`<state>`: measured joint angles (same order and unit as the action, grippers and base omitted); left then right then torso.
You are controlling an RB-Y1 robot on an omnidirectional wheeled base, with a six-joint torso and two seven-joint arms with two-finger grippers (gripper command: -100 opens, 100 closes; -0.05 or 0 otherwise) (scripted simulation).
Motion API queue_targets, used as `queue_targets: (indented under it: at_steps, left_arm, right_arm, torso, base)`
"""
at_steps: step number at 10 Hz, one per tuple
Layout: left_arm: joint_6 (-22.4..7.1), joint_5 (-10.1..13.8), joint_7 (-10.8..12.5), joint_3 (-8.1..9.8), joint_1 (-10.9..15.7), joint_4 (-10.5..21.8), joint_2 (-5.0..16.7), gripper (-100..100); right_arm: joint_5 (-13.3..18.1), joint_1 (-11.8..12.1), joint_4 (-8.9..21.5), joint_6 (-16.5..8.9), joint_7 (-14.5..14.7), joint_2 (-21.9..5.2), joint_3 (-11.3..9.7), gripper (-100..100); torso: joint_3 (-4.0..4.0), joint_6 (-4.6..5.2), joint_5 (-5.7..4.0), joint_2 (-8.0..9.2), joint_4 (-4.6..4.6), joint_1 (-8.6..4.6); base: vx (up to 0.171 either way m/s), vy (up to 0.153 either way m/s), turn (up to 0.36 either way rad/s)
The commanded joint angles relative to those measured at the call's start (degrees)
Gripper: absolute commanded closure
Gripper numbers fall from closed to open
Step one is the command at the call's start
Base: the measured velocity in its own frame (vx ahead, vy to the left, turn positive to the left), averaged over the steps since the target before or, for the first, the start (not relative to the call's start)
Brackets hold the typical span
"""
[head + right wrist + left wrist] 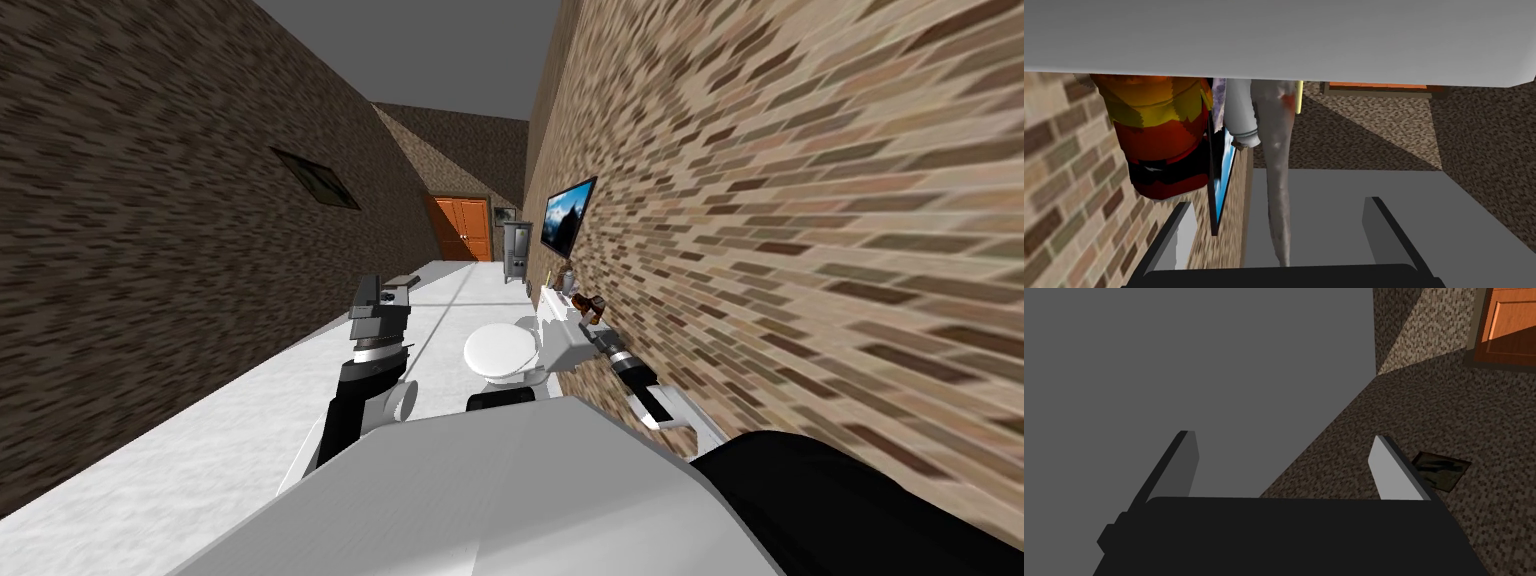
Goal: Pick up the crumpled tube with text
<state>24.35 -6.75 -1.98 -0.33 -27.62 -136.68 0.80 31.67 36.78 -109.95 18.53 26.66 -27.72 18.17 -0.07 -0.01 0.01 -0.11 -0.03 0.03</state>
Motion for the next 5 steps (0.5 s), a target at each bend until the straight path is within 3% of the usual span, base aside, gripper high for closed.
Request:
queue_targets:
  at_steps: [1, 2, 4, 5]
  left_arm:
    - [0.0, 0.0, 0.0, 0.0, 0.0, 0.0, 0.0, 0]
    - [0.0, 0.0, 0.0, 0.0, 0.0, 0.0, 0.0, 0]
    - [0.0, 0.0, 0.0, 0.0, 0.0, 0.0, 0.0, 0]
    - [0.0, 0.0, 0.0, 0.0, 0.0, 0.0, 0.0, 0]
  right_arm:
    - [0.0, 0.0, 0.0, 0.0, 0.0, 0.0, 0.0, 0]
    - [0.2, -2.9, 2.9, 0.2, 0.6, 0.0, -2.2, -100]
    - [0.2, -6.7, 6.3, 0.2, 0.6, 0.0, -2.2, -100]
    - [0.2, -7.1, 6.6, 0.2, 0.6, 0.0, -2.2, -100]
  torso:
    - [0.0, 0.0, 0.0, 0.0, 0.0, 0.0]
    - [0.04, 0.0, -0.01, 0.06, 0.02, -0.03]
    - [0.24, 0.01, -0.02, 0.42, 0.1, -0.04]
    - [0.19, -0.01, -0.01, 0.32, 0.08, -0.02]
  base:
    - [0.0, 0.0, 0.0]
    - [-0.076, -0.007, -0.141]
    - [-0.077, 0.008, -0.054]
    - [-0.005, 0.003, 0.022]
